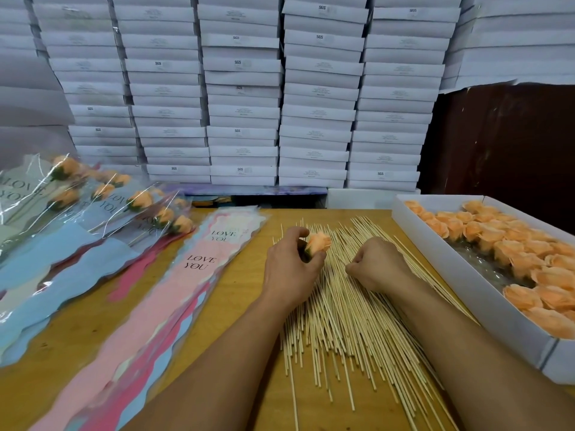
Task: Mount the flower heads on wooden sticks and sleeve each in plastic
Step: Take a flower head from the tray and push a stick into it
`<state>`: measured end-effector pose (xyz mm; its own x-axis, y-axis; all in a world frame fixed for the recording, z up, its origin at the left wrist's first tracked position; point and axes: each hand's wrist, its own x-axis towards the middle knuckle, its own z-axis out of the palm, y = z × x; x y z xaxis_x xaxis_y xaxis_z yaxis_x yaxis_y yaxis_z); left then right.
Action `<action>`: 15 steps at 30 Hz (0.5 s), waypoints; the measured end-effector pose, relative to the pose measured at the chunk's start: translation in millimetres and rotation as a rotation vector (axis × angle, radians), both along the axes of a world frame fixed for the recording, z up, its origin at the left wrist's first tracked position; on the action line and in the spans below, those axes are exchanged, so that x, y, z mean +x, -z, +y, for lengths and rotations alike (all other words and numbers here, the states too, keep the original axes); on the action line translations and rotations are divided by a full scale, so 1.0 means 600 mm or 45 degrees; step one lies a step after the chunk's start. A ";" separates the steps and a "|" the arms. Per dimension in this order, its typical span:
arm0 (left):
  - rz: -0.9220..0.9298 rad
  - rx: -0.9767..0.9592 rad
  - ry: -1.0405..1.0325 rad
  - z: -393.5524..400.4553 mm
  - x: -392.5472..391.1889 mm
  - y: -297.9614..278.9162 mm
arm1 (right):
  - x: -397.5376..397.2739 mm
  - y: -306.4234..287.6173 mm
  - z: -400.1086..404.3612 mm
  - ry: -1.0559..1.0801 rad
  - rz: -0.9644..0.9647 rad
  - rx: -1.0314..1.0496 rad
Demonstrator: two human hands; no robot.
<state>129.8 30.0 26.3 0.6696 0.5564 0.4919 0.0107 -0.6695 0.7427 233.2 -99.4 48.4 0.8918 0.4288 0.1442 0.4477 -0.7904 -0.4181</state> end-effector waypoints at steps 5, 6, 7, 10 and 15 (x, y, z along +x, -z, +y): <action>-0.001 -0.010 0.006 -0.001 0.000 -0.002 | 0.013 -0.007 -0.008 0.043 0.129 0.229; 0.002 -0.013 0.008 -0.001 0.000 -0.002 | 0.018 -0.010 -0.012 0.037 0.140 0.304; 0.004 -0.015 0.011 -0.002 0.000 -0.003 | 0.023 -0.015 -0.016 0.024 0.141 0.388; 0.006 -0.018 0.020 -0.002 -0.001 -0.003 | 0.030 -0.033 -0.026 0.028 0.190 0.766; -0.025 -0.090 0.023 0.001 0.000 -0.003 | 0.025 -0.059 -0.028 0.023 0.678 1.518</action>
<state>129.8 30.3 27.9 0.6707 0.5781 0.4648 -0.0157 -0.6154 0.7881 248.1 -116.1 83.8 0.9612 0.2705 0.0546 0.0042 0.1833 -0.9830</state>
